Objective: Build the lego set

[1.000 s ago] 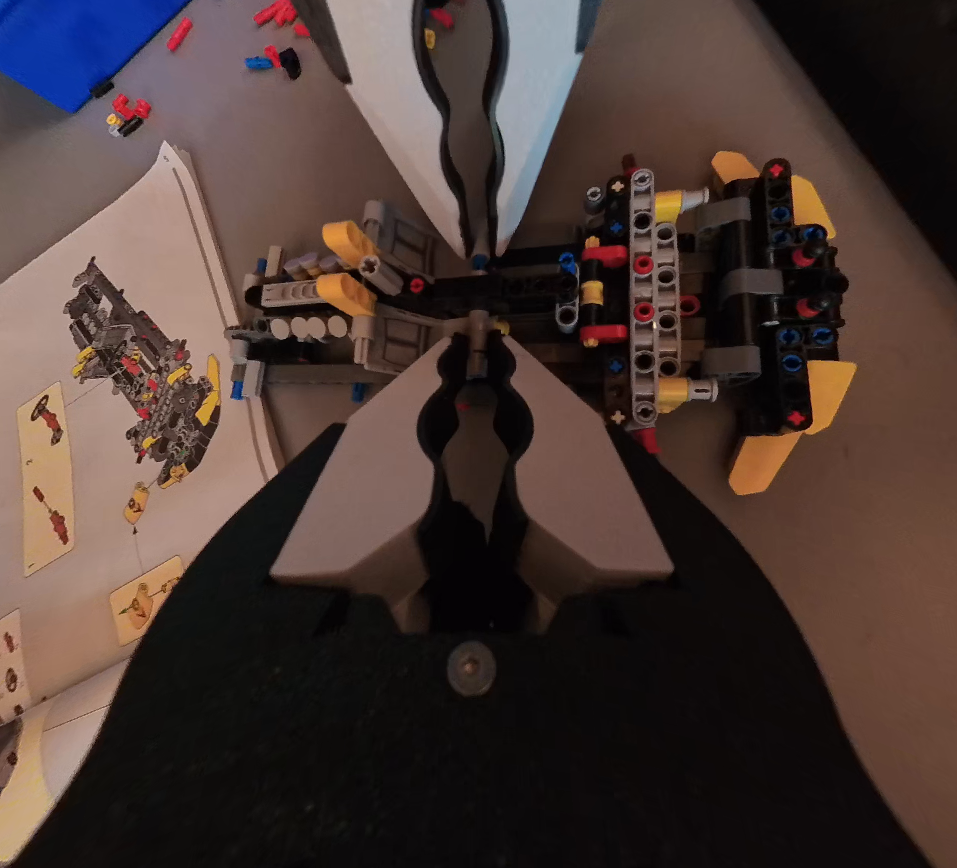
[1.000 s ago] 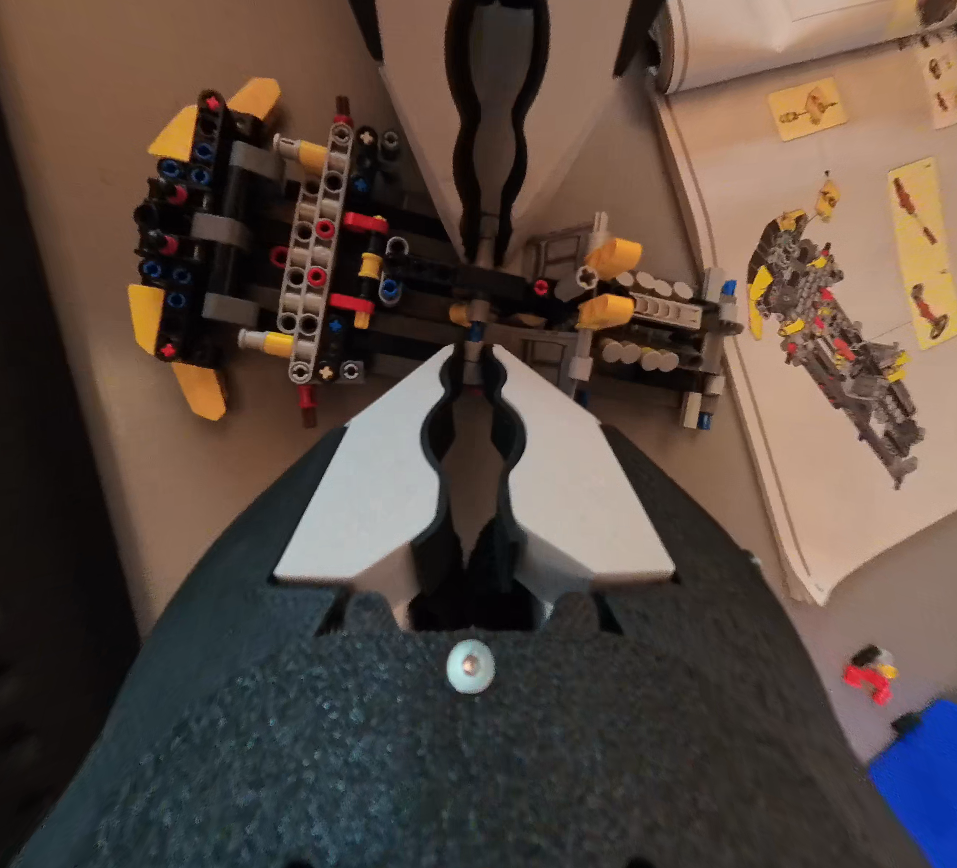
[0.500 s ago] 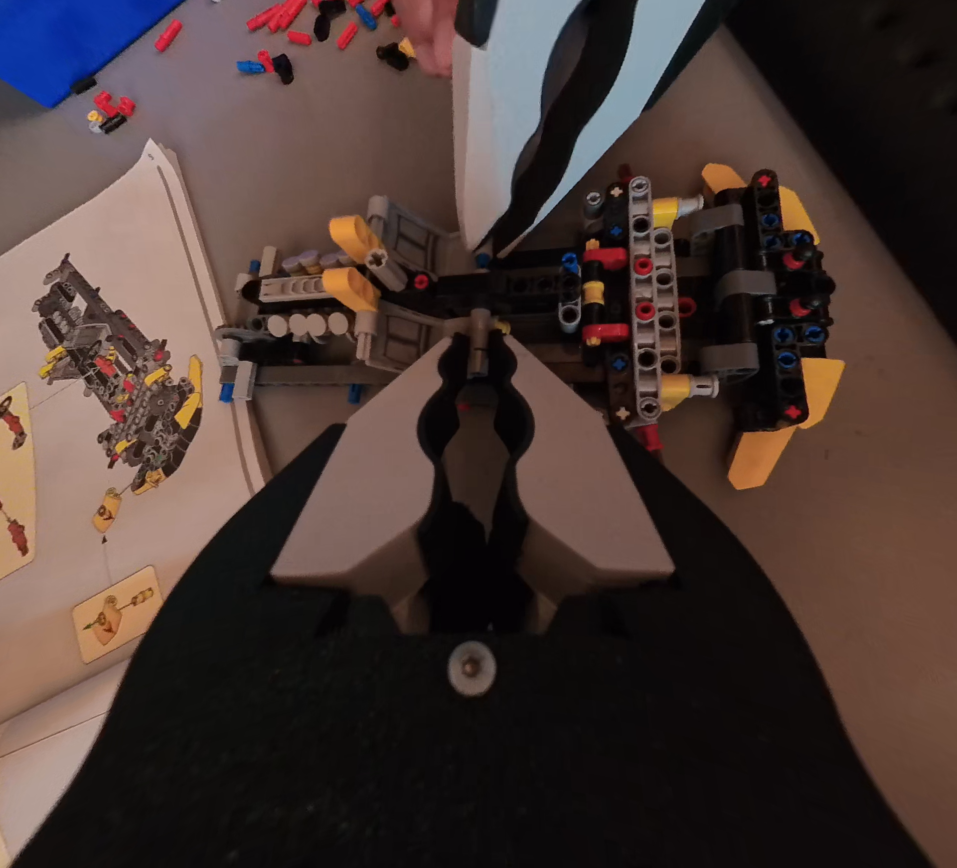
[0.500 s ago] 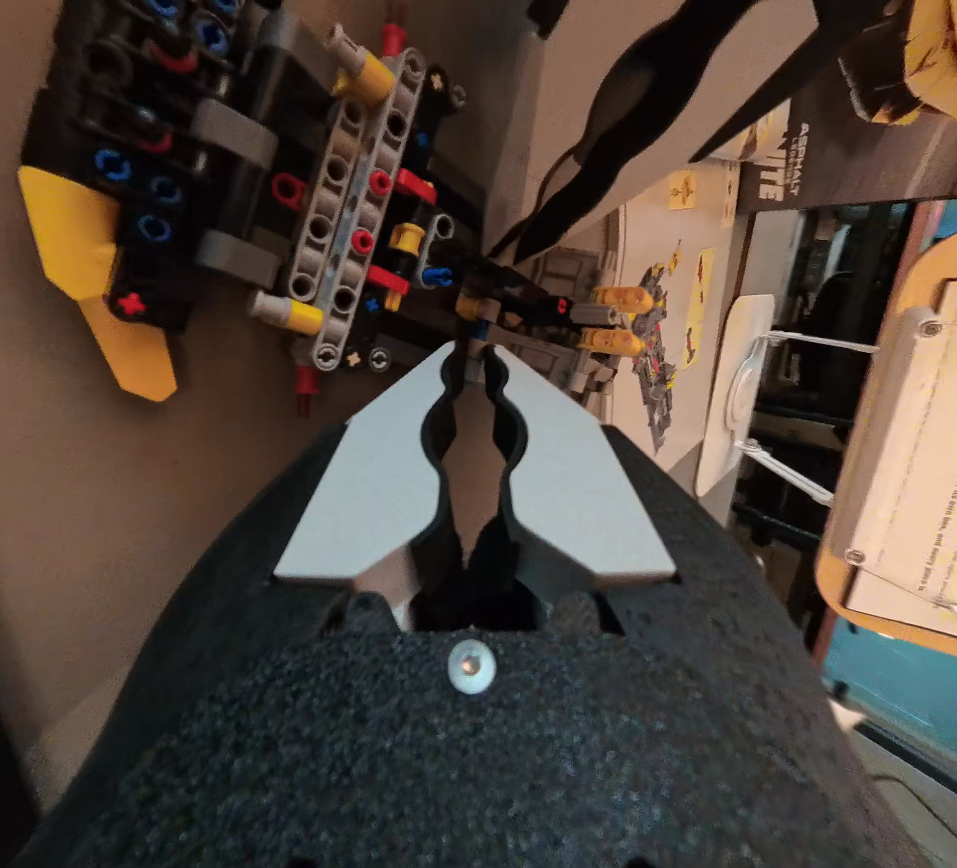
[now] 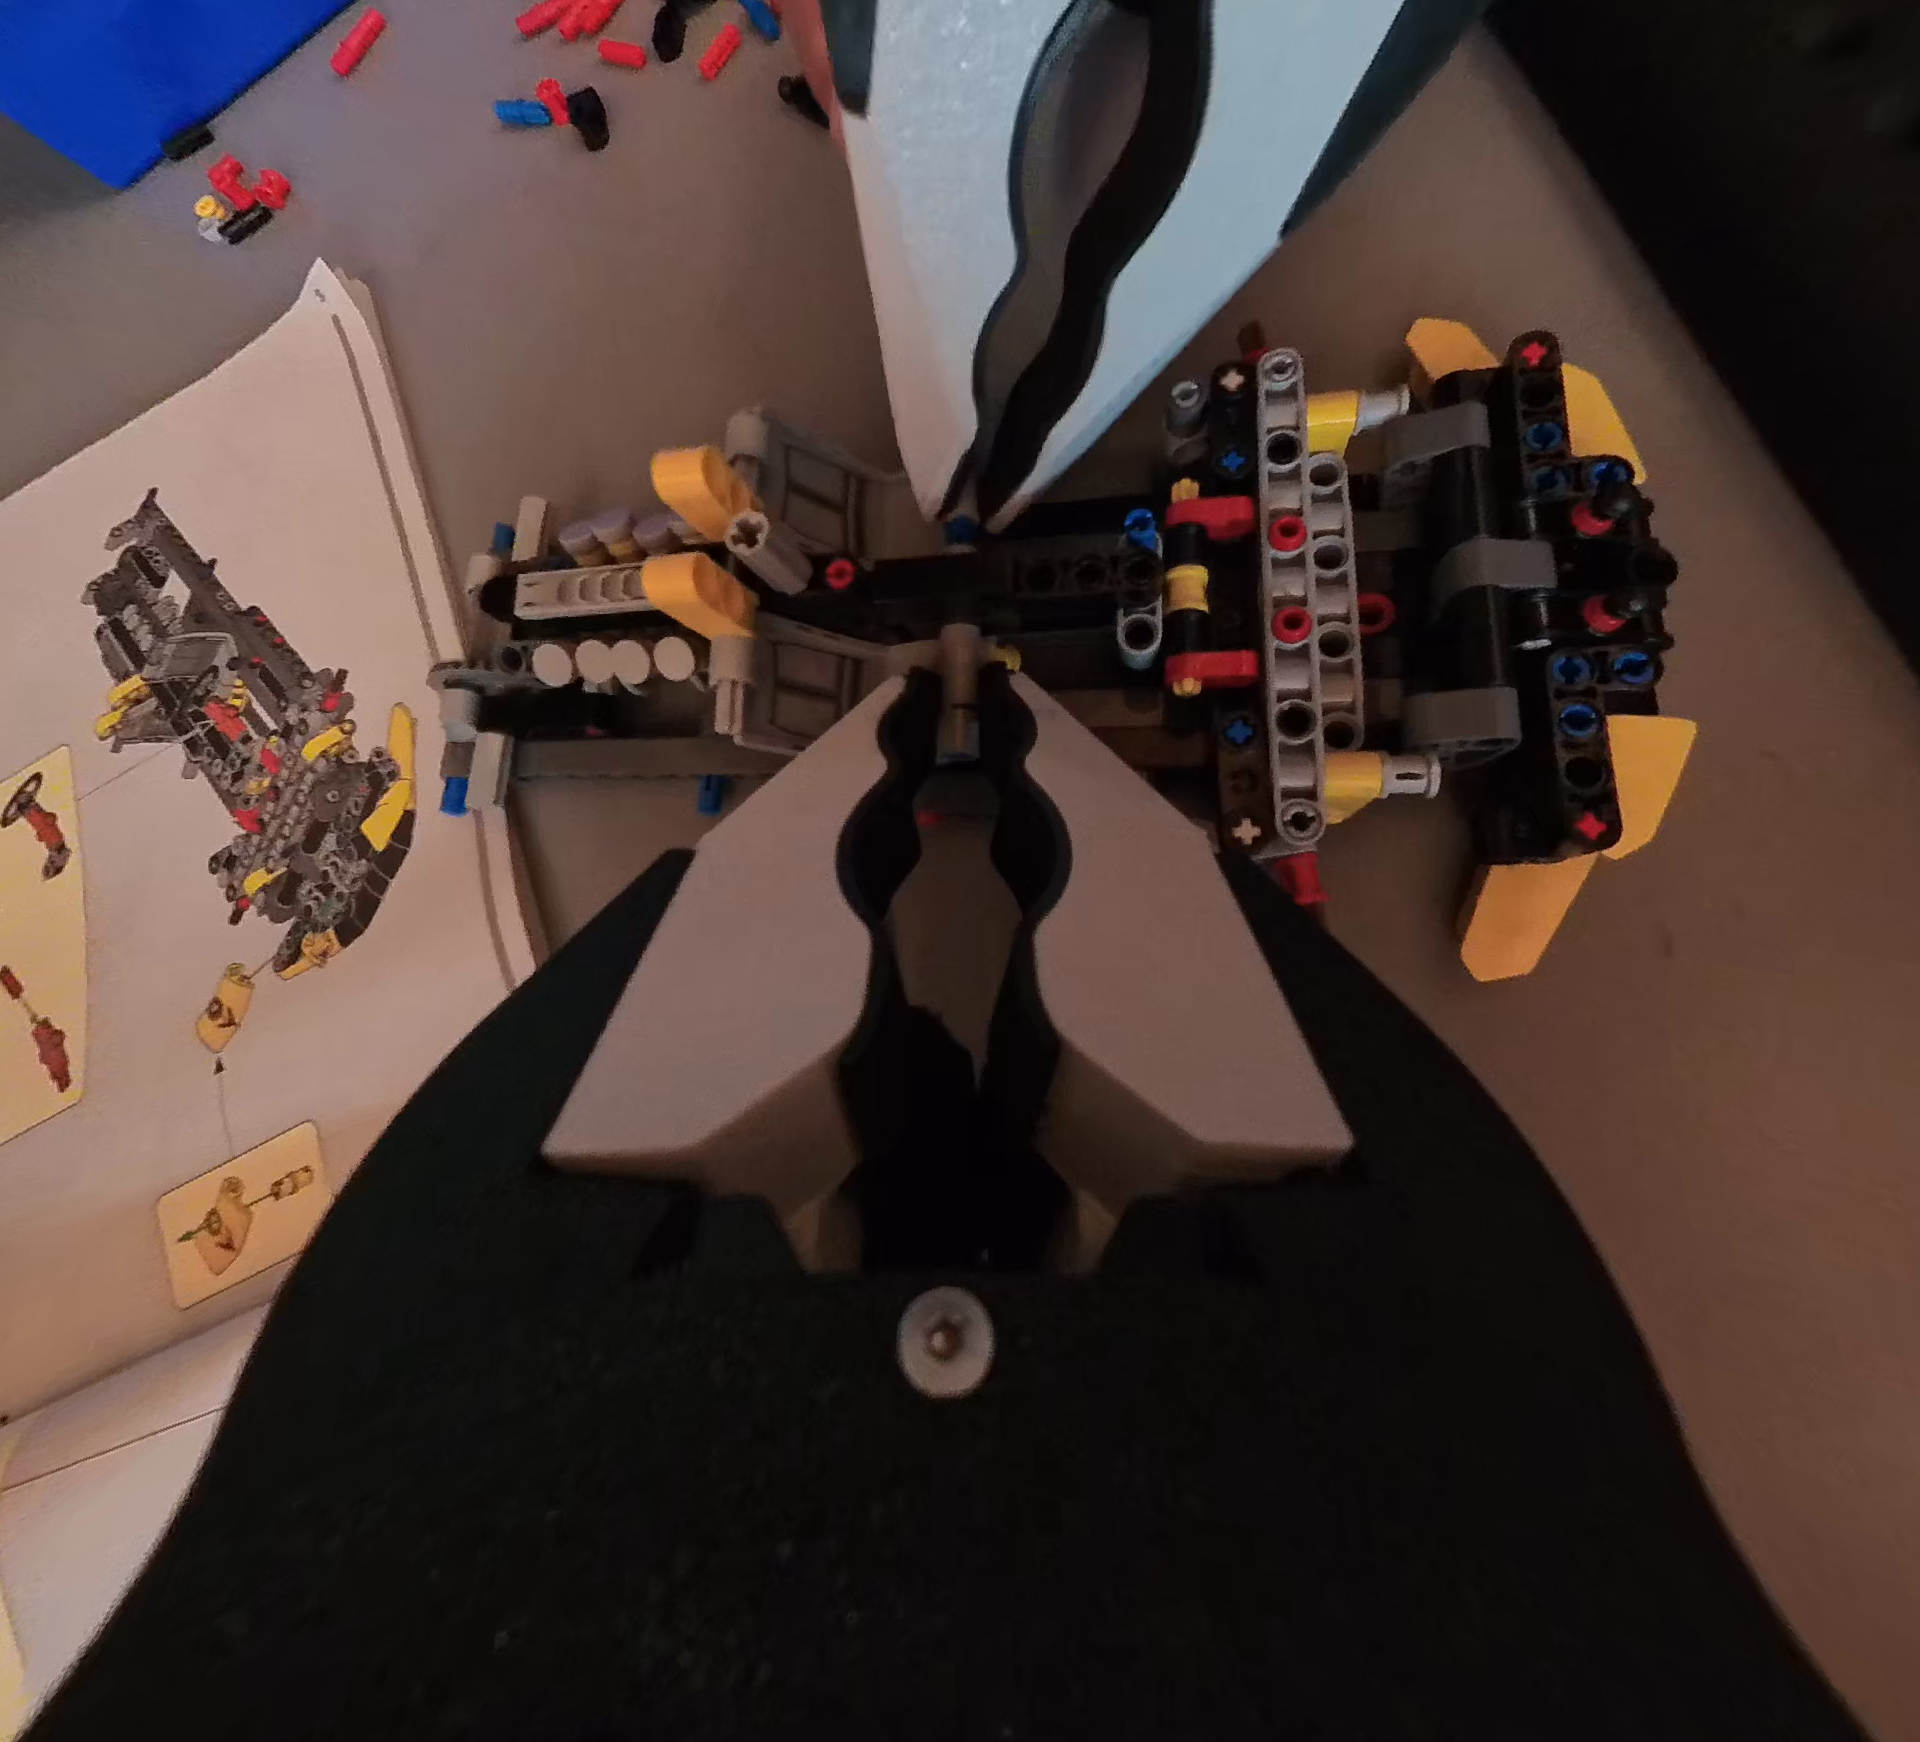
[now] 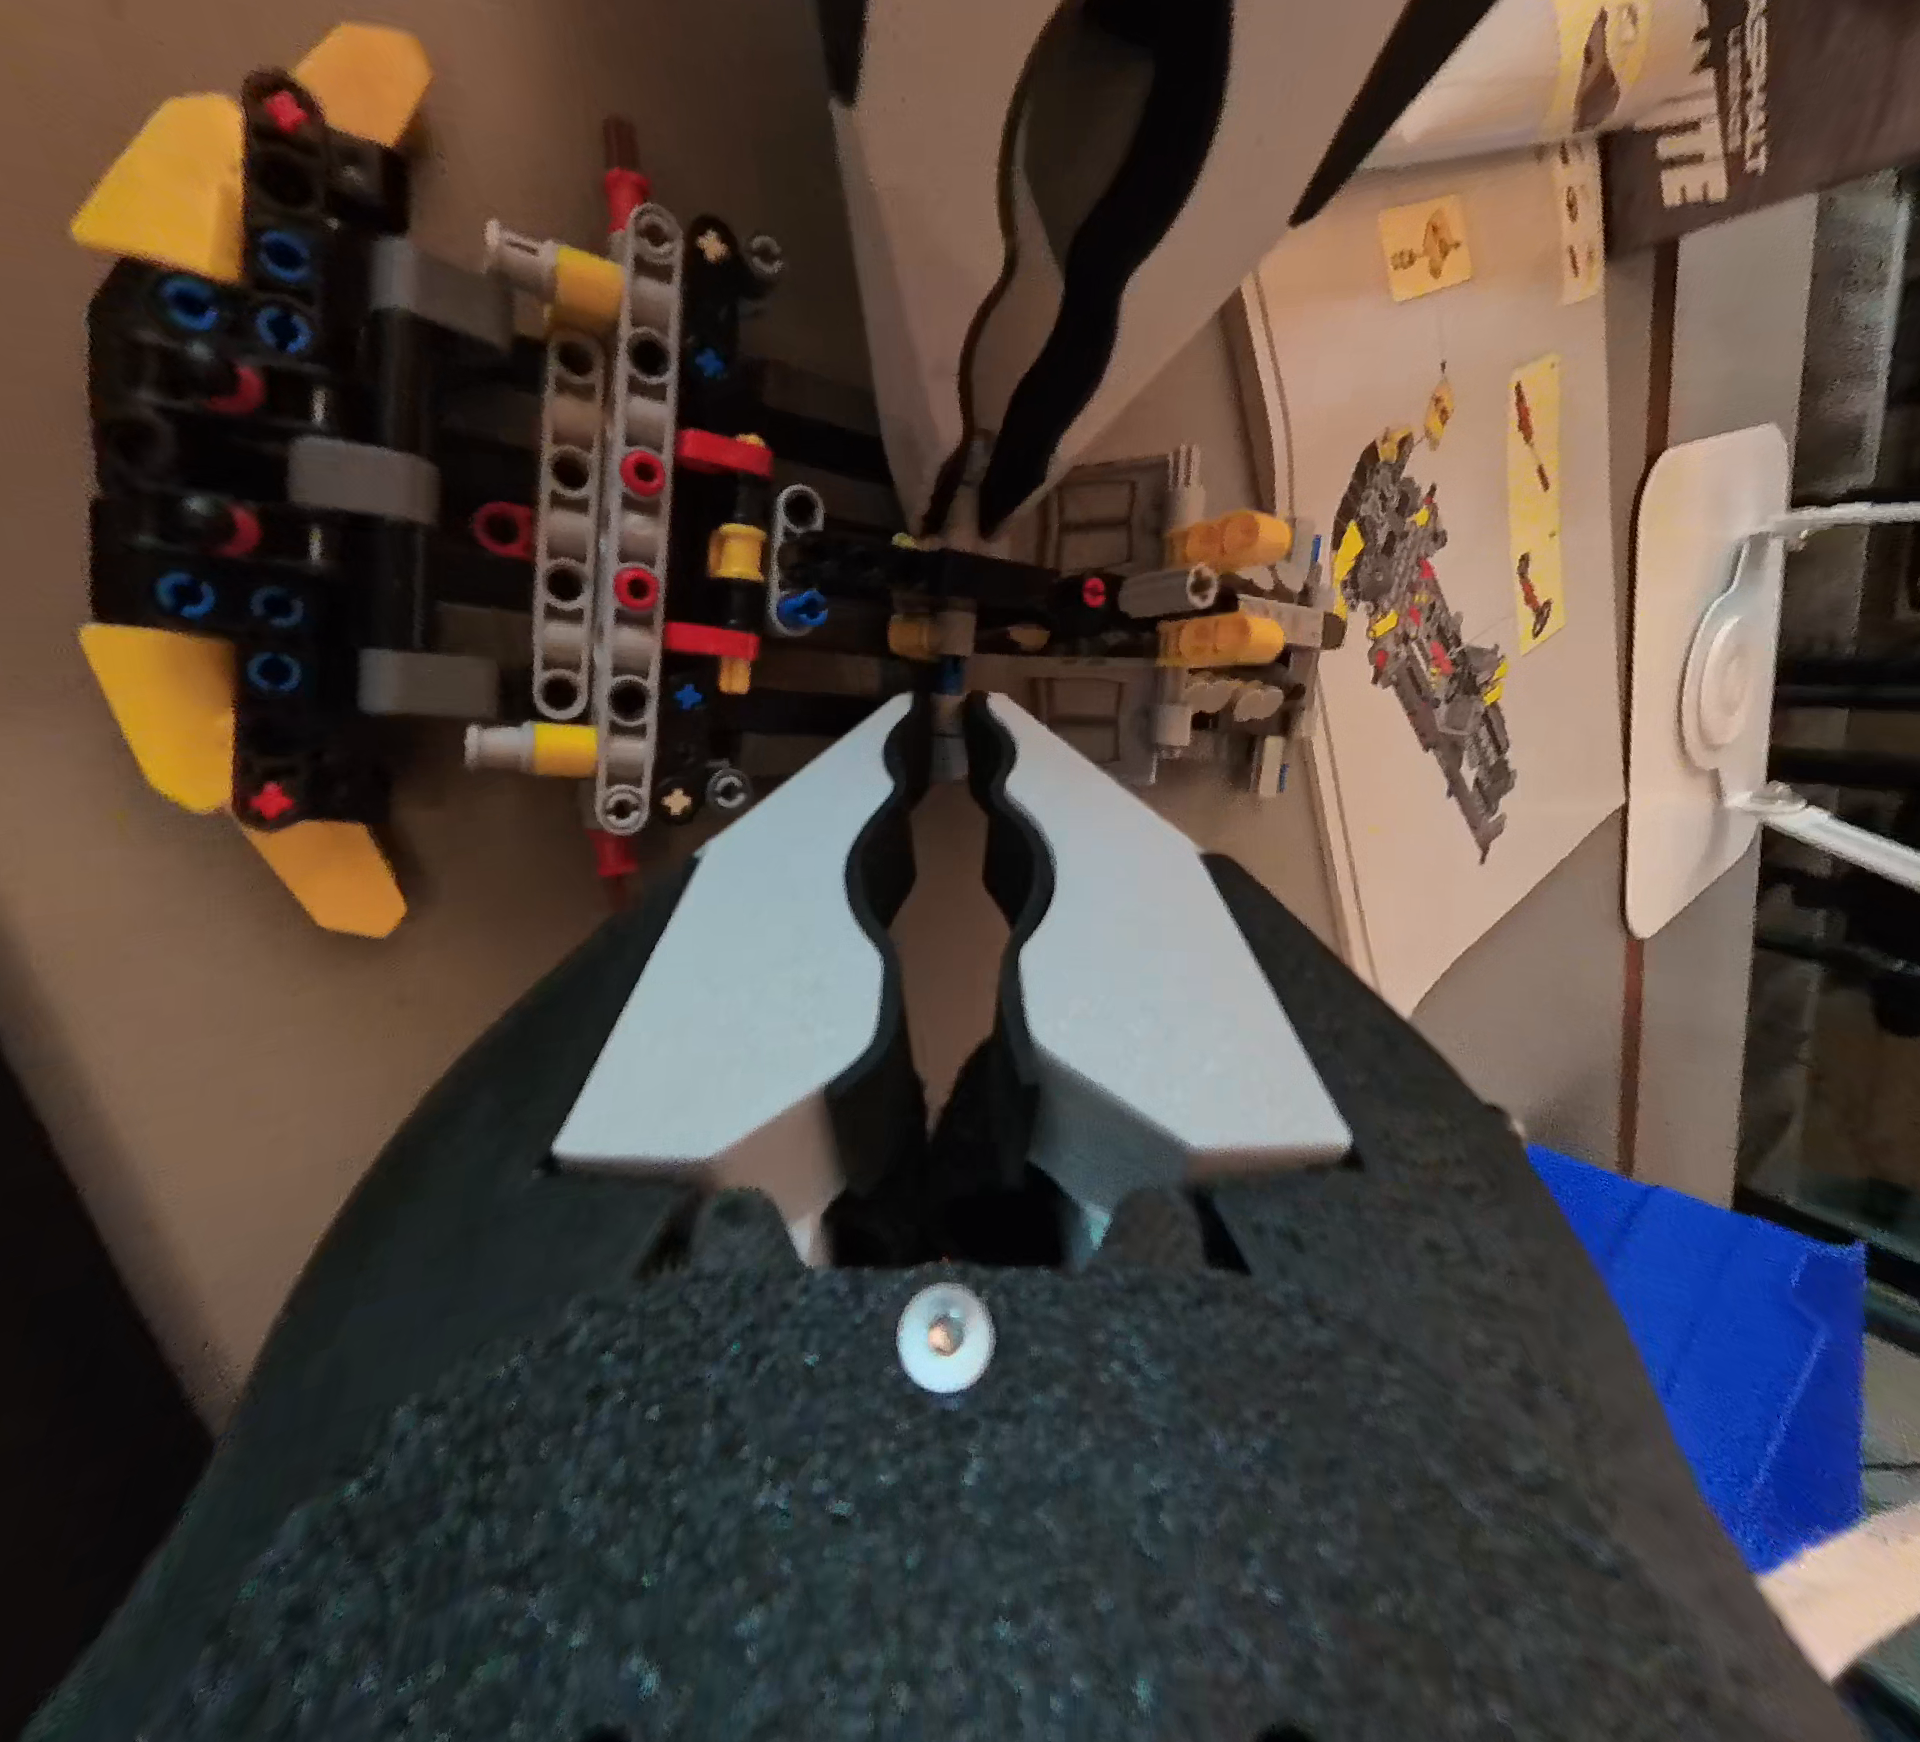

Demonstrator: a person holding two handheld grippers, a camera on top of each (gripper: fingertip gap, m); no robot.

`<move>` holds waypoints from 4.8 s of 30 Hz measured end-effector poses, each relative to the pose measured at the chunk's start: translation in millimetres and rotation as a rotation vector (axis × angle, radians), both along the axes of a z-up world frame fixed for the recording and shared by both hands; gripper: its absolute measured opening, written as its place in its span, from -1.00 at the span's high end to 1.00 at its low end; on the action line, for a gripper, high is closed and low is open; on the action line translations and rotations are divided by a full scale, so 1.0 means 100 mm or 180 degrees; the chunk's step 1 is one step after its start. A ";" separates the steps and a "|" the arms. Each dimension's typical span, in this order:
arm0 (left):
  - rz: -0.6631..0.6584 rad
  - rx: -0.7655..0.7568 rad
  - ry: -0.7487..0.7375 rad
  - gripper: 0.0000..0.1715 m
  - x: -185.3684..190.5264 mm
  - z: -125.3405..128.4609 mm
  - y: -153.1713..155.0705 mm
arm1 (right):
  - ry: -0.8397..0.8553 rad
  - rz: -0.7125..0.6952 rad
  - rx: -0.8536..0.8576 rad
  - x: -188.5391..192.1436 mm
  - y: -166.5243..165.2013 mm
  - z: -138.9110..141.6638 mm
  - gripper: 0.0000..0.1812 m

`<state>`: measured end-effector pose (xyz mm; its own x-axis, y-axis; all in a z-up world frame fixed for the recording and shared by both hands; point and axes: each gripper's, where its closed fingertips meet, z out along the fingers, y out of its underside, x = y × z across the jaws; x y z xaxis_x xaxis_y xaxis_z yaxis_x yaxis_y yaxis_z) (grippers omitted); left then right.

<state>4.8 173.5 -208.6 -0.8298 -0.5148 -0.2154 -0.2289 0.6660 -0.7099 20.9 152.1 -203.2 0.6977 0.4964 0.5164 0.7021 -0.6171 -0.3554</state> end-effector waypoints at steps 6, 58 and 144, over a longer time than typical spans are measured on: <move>0.0017 0.0006 0.0022 0.94 0.00 0.00 -0.01 | 0.0174 -0.0215 0.0104 0.00 0.02 0.00 0.95; 0.0109 -0.0019 -0.0131 0.94 0.00 0.00 -0.03 | 0.2905 -0.1106 0.0327 0.16 -0.03 -0.09 0.74; 0.0050 -0.0296 -0.0393 0.94 0.03 0.18 -0.42 | 0.2794 -0.2551 0.1705 -0.10 -0.24 0.33 1.00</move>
